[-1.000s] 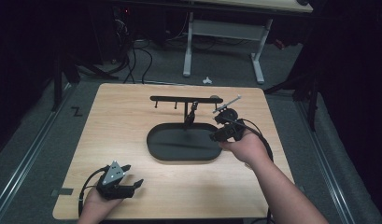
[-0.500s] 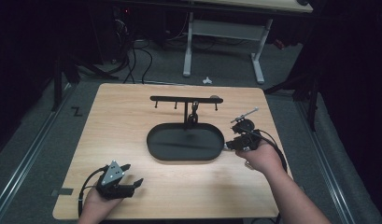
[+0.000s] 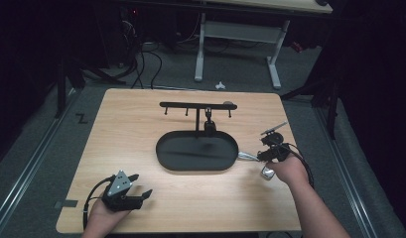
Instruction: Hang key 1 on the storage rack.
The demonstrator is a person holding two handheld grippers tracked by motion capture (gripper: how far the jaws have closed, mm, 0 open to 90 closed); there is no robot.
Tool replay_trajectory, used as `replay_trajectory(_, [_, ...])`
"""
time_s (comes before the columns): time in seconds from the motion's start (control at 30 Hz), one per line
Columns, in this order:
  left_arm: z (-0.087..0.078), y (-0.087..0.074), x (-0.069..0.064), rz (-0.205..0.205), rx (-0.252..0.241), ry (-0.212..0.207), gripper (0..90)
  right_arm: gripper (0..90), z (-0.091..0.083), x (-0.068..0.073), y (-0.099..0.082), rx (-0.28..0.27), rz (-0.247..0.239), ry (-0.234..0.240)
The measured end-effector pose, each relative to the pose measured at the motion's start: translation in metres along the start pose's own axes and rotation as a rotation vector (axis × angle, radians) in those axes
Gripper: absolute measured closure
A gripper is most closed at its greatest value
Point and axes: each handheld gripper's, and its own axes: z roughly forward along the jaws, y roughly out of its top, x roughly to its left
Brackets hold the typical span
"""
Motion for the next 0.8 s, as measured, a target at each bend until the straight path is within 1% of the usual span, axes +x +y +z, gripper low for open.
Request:
replay_trajectory(0.13, [0.0,0.0,0.0,0.001,0.003,-0.003,25.7,71.7,0.005,-0.007,0.003,0.005,0.016,-0.001])
replay_trajectory(0.23, [0.001,0.0,-0.001,0.004,0.004,-0.004,25.8,76.0,0.01,-0.011,0.007,0.019,0.014,-0.005])
replay_trajectory(0.33, [0.001,0.0,-0.001,0.007,0.008,-0.003,25.8,79.1,0.019,-0.017,0.011,0.044,0.017,-0.016])
replay_trajectory(0.43, [0.001,0.0,-0.001,0.004,0.005,0.0,25.8,79.1,0.03,-0.021,0.014,0.055,0.021,-0.017])
replay_trajectory(0.53, [0.001,-0.001,0.0,0.003,0.004,0.001,25.9,77.4,0.036,-0.023,0.016,0.073,0.027,-0.028])
replay_trajectory(0.6, [0.001,-0.001,0.0,0.003,0.005,0.001,25.9,74.8,0.04,-0.024,0.016,0.067,0.027,-0.036])
replay_trajectory(0.67, [0.0,-0.001,0.0,0.004,0.004,0.0,25.9,69.1,0.04,-0.025,0.016,0.075,0.038,-0.021])
replay_trajectory(0.7, [0.0,-0.001,0.0,0.003,0.003,0.0,25.9,67.4,0.042,-0.026,0.016,0.068,0.045,-0.011])
replay_trajectory(0.73, [0.0,-0.001,-0.001,0.004,0.004,0.0,25.9,66.2,0.042,-0.026,0.016,0.076,0.048,-0.008])
replay_trajectory(0.8, [0.0,-0.001,-0.001,0.005,0.004,-0.001,25.9,64.6,0.044,-0.027,0.016,0.07,0.062,-0.025])
